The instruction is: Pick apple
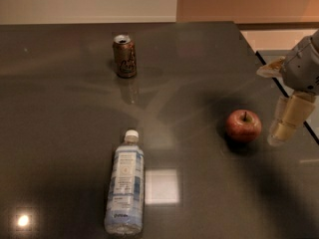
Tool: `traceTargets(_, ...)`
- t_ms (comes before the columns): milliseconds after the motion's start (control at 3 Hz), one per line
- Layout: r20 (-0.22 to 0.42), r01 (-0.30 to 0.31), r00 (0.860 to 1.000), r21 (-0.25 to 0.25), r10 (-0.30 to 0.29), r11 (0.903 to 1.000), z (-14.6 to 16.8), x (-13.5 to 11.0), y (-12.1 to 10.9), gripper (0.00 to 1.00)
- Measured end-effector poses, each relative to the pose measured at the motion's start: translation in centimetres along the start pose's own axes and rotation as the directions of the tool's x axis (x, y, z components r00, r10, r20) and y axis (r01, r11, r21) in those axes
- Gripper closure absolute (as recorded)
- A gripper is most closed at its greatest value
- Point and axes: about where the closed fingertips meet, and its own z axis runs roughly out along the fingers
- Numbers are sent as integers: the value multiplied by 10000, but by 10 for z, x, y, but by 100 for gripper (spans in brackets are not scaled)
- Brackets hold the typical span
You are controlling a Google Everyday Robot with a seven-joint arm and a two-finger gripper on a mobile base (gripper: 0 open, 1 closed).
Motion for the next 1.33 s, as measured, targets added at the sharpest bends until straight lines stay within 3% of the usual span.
traceTargets(1000, 465, 425, 9981, -571, -398, 9975, 38, 4, 14, 0)
traceTargets(1333, 418, 429, 9983, -626, -404, 9971, 46, 8, 13, 16)
